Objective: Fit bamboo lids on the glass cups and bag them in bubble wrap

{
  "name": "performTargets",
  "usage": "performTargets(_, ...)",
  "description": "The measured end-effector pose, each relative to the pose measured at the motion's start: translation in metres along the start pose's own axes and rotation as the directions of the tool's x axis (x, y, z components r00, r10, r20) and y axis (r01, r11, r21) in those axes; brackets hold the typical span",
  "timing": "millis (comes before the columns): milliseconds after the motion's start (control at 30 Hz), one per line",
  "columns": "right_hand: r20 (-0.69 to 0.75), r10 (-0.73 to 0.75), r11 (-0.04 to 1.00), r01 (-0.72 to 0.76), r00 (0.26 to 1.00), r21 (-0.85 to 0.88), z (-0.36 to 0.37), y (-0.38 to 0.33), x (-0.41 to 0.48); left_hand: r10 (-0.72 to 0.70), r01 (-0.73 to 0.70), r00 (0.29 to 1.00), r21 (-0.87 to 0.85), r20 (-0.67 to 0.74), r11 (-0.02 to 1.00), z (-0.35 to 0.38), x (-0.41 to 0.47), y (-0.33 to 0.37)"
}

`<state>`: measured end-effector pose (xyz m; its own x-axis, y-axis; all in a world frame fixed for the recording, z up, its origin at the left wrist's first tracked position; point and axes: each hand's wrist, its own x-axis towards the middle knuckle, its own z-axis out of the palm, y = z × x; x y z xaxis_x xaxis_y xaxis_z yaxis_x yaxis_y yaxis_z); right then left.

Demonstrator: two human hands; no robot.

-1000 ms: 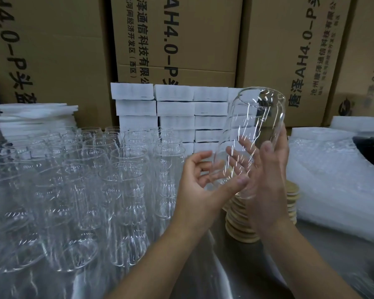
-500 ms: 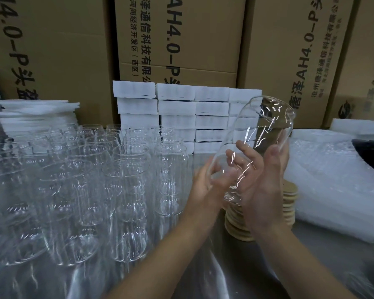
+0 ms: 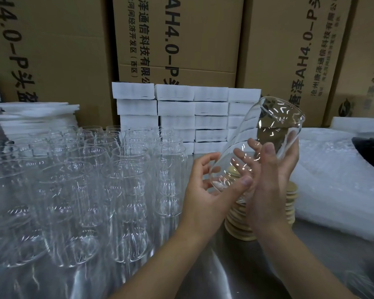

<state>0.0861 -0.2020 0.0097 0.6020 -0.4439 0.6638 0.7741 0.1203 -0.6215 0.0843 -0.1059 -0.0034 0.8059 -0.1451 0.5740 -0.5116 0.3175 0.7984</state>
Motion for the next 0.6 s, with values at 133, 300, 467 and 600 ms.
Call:
performTargets(133, -0.015, 0.004, 1.000, -0.004, 1.000, 0.004, 0.0006, -0.0034, -0.0007, -0.034, 0.034, 0.999, 0.014, -0.024, 0.999, -0.0010, -0.0001, -0.0020)
performTargets(300, -0.017, 0.034, 0.999, -0.034, 0.999, 0.032, 0.0008, -0.0058, -0.0002, -0.094, 0.094, 0.995, -0.009, -0.029, 0.996, -0.0019, 0.0010, -0.0009)
performTargets(467, 0.001, 0.123, 0.982, -0.121, 0.992, 0.145, -0.0012, -0.0045, 0.0024, -0.160, 0.159, 0.987, -0.068, -0.022, 0.985, -0.0016, 0.0025, 0.0038)
performTargets(600, -0.003, 0.181, 0.965, -0.177, 0.983, 0.194, -0.0024, -0.0046, 0.0041, -0.217, 0.217, 0.976, -0.072, 0.017, 0.973, -0.0030, 0.0028, 0.0067)
